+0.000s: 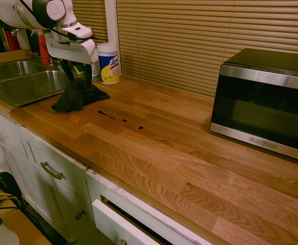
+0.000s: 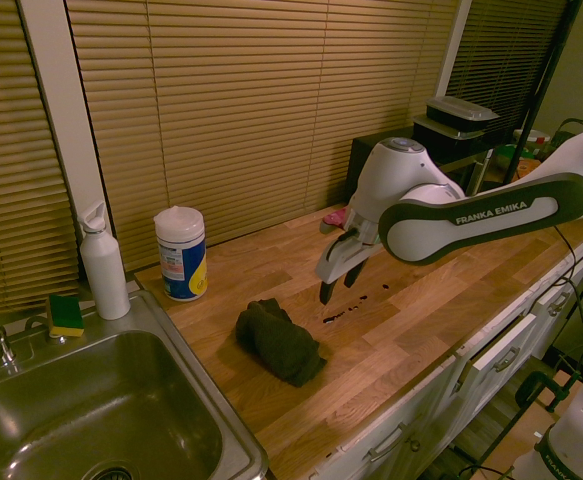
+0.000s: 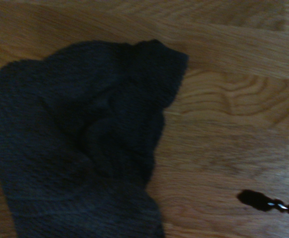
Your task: Clear the spill
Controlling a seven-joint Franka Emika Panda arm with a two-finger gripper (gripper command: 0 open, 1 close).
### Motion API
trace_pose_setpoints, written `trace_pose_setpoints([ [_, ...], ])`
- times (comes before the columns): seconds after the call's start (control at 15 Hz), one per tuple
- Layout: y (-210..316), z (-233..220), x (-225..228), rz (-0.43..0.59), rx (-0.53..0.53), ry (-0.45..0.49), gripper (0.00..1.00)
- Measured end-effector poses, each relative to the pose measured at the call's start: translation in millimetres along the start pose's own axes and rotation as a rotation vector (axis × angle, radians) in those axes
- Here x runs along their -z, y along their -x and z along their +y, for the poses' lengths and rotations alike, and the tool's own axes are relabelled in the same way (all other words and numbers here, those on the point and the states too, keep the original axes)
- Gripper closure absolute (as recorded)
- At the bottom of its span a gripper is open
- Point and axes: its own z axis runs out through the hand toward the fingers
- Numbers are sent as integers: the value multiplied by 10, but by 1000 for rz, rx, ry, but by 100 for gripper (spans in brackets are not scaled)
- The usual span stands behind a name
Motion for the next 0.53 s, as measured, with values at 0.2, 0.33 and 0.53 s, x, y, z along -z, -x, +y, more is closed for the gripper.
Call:
trace_pose_setpoints([
  [0.2, 179, -356, -124, 26, 19, -17, 0],
  [0.33, 277, -580, -271, 58, 18, -27, 0],
  [0.53, 393, -882, -511, 89, 4, -24, 0],
])
